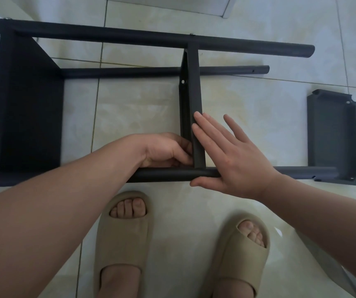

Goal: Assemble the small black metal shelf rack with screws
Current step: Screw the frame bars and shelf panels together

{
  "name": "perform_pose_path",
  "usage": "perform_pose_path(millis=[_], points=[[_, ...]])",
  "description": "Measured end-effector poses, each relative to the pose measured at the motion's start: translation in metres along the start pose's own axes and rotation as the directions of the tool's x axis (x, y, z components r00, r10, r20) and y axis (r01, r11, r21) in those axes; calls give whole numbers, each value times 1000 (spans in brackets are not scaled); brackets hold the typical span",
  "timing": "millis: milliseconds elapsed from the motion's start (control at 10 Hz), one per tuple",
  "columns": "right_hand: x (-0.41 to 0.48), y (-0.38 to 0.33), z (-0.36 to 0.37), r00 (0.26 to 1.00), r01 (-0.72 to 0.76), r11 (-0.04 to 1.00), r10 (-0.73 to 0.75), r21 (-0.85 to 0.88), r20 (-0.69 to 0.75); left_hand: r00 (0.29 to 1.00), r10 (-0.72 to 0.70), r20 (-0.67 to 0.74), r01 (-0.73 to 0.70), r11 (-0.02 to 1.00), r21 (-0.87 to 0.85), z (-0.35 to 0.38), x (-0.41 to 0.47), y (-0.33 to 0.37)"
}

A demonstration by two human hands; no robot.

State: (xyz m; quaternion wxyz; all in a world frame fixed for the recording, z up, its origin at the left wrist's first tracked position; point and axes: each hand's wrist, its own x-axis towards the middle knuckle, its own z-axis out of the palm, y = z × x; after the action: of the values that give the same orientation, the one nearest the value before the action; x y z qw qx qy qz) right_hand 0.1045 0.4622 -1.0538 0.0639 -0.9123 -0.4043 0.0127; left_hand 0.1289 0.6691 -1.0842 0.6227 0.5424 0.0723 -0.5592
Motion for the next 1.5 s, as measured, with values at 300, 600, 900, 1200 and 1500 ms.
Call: perform_pose_path(millis=[300, 600, 900, 1200, 1500], points=[[0, -2, 0, 1000, -14, 1000, 14, 25, 15, 997, -77, -4, 77, 994, 83, 0, 1, 0], [0, -1, 0, 1000, -9, 1000, 9, 10, 11, 995, -88, -35, 90, 994, 67, -1, 1, 8], [0, -2, -1, 1000, -13, 1000, 13, 1, 13, 996, -59, -64, 61, 997, 37, 0, 1, 7], [0, -1, -1, 1000, -12, 1000, 12, 13, 12, 998, -15, -54, 16, 1000, 21, 1, 0, 0], [-1, -3, 0, 1000, -20, 1000, 19, 24, 19, 997, -47, -57, 51, 996, 68, 1, 0, 5]])
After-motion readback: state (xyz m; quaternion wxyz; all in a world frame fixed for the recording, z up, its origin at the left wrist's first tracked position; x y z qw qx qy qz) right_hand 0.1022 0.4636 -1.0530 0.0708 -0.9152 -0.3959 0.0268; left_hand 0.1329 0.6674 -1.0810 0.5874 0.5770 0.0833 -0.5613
